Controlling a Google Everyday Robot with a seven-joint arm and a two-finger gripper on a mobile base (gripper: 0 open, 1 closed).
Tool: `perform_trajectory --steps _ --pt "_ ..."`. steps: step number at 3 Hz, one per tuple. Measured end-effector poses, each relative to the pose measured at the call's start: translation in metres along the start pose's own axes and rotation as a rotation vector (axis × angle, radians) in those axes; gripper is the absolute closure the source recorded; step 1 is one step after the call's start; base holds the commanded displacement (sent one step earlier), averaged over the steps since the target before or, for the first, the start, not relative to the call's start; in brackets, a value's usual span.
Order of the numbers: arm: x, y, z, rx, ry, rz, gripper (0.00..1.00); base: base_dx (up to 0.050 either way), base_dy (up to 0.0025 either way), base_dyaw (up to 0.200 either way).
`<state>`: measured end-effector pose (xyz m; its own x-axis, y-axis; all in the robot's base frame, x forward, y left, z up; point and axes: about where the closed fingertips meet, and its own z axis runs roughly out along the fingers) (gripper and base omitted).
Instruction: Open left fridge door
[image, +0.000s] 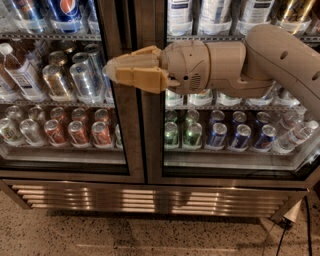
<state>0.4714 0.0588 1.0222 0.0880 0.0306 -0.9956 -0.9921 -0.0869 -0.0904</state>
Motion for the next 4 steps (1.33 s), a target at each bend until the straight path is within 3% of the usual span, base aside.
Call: perform_trajectory --steps 1,2,3,4 --pt "0.0 0.0 0.0 0.0 0.0 0.0 0.11 0.0 0.0 0.0" --pt "0.0 -0.001 0.002 -0.002 0.001 0.006 0.0 0.0 0.0 0.0" --pt "0.0 -0.002 0.002 -0.002 0.002 0.007 0.0 0.0 0.0 0.0" --pt "-0.005 -0.005 -0.019 0.118 0.03 -0.006 0.0 0.0 0.0 0.0"
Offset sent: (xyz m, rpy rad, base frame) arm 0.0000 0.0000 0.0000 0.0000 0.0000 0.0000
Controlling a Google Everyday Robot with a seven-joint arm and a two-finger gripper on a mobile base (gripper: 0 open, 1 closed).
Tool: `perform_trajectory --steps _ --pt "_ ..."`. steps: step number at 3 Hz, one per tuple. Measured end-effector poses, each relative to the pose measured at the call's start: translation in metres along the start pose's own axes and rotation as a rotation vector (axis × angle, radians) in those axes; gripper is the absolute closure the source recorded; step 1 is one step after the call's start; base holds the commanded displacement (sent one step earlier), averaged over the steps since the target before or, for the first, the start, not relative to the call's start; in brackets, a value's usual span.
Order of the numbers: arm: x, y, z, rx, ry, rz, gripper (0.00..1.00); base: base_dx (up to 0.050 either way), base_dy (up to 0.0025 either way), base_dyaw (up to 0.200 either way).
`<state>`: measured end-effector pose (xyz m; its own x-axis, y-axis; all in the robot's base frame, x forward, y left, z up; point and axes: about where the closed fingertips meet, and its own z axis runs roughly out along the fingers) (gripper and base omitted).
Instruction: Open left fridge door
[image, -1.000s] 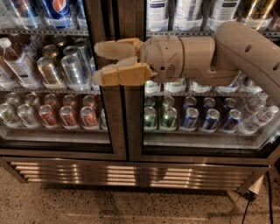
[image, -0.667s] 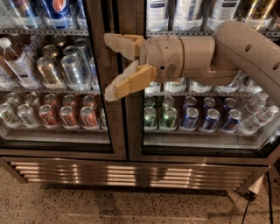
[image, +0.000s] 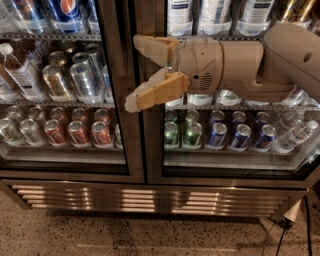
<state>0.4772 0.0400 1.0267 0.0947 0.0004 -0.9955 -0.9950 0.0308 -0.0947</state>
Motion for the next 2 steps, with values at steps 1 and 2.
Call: perform_trajectory --steps 1,2 --pt "-0.006 -0.004 -0.021 0.108 0.025 -0.025 0.0 0.0 0.0 0.0" --pt "-0.009 -0.006 -0.034 0.168 0.039 -0.039 0.0 0.0 0.0 0.0"
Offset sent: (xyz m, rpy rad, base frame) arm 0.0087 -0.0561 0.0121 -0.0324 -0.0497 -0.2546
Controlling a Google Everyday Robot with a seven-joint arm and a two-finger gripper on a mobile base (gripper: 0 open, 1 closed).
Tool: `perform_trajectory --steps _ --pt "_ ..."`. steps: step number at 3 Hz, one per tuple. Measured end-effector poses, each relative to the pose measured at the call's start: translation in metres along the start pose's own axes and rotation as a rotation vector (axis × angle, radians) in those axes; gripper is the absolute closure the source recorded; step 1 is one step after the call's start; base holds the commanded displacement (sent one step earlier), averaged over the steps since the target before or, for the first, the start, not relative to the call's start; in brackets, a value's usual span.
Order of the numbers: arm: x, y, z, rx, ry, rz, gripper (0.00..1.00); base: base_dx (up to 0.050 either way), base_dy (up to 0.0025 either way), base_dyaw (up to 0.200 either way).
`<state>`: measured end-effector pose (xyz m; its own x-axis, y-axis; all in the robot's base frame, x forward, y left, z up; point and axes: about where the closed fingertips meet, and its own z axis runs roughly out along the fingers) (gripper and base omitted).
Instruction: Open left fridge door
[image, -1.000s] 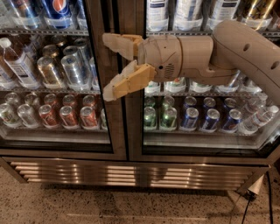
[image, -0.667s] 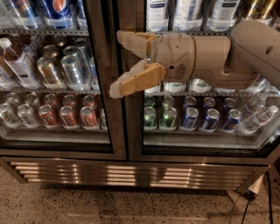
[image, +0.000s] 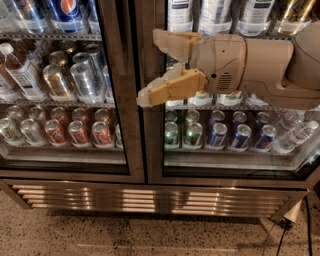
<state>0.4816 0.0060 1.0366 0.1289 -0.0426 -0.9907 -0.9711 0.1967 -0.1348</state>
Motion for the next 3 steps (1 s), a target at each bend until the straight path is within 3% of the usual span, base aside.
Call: perform_trajectory --steps 3 --pt "-0.0008 0.0041 0.003 -0.005 -0.017 0.013 0.0 0.0 0.0 0.0"
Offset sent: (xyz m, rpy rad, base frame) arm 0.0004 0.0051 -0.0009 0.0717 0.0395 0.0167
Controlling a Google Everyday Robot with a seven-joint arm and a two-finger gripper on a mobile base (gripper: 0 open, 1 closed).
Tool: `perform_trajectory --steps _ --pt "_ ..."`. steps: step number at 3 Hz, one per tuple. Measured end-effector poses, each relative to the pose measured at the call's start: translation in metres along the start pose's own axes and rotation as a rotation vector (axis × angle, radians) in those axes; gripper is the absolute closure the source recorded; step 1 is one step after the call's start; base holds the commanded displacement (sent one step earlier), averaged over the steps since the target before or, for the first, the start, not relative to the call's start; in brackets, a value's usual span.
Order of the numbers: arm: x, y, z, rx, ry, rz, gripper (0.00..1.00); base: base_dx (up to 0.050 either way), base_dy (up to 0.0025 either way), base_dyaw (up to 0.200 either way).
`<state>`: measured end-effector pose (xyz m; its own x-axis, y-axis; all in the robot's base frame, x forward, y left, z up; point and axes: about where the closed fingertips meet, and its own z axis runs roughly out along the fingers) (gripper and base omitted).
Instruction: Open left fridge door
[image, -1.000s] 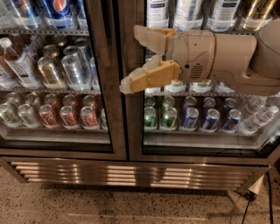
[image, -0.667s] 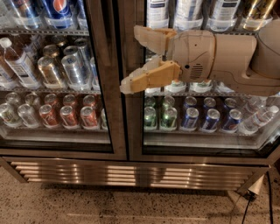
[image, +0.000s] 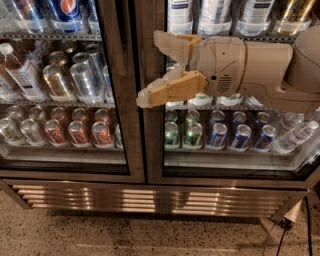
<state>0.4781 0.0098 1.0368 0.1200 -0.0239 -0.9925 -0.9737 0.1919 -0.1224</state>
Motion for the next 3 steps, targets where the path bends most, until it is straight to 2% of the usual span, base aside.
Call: perform_trajectory --steps 1,2,3 --pt "-0.002 0.004 0.014 -0.018 -0.028 0.02 0.0 0.0 0.0 0.0" --pt "-0.003 0.004 0.014 -0.019 -0.029 0.02 0.0 0.0 0.0 0.0" --pt "-0.012 0.015 0.047 -0.057 0.003 0.002 0.0 0.0 0.0 0.0"
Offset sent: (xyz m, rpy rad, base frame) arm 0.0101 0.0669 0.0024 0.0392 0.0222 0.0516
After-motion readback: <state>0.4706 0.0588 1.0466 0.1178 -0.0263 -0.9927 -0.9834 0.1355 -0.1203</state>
